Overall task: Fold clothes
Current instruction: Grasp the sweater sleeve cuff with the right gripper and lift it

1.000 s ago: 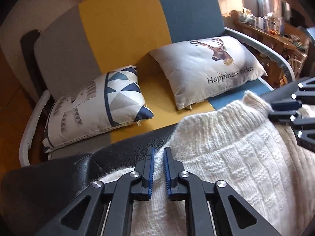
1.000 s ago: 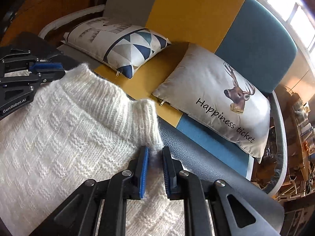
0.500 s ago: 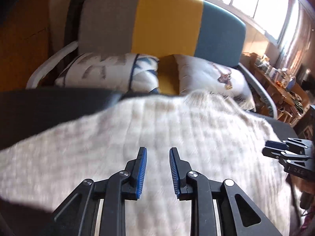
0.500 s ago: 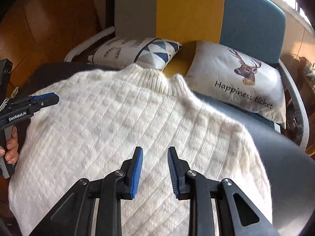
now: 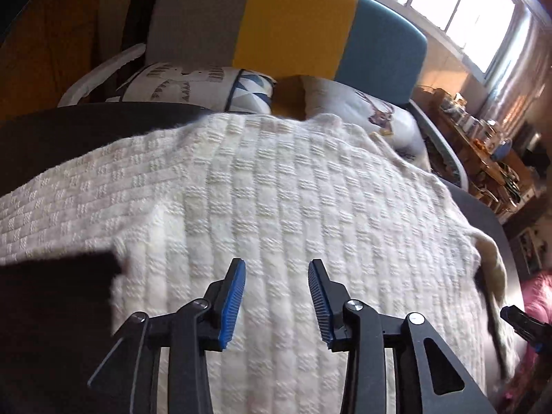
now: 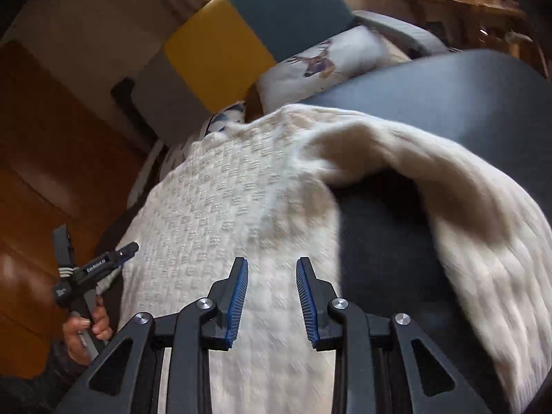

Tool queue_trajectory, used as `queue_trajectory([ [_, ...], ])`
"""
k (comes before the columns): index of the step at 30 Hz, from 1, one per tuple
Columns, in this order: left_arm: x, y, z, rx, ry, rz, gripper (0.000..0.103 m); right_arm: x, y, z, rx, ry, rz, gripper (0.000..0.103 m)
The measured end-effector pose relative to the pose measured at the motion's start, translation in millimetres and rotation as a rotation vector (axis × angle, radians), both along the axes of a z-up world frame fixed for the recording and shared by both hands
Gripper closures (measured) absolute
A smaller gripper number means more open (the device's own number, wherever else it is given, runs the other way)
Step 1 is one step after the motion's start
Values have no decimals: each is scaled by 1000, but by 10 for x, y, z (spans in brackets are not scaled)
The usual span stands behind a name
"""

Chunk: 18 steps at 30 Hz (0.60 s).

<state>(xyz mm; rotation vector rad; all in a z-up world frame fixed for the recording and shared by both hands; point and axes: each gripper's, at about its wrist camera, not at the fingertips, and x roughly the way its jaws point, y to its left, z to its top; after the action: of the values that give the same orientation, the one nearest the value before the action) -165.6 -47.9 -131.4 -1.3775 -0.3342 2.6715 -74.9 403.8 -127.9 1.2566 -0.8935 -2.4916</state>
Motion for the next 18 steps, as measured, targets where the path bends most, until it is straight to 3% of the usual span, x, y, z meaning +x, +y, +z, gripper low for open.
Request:
queue_trajectory([
  [4, 350, 495, -3, 16, -18, -112, 61, 899, 882, -21, -161, -29, -284, 68],
  [6, 484, 748, -26, 24, -33, -164, 61, 1265, 1205, -141, -265, -47, -391, 67],
  [8, 593, 980, -51, 32, -54, -206, 60, 1525, 1377, -245, -298, -48, -461, 67],
  [12, 780, 1403, -67, 39, -91, -289, 60, 1619, 1488, -504, -378, -75, -500, 67],
  [18, 1034, 1923, 36, 10, -93, -424, 58, 1416, 1378, -605, -281, -50, -467, 69],
])
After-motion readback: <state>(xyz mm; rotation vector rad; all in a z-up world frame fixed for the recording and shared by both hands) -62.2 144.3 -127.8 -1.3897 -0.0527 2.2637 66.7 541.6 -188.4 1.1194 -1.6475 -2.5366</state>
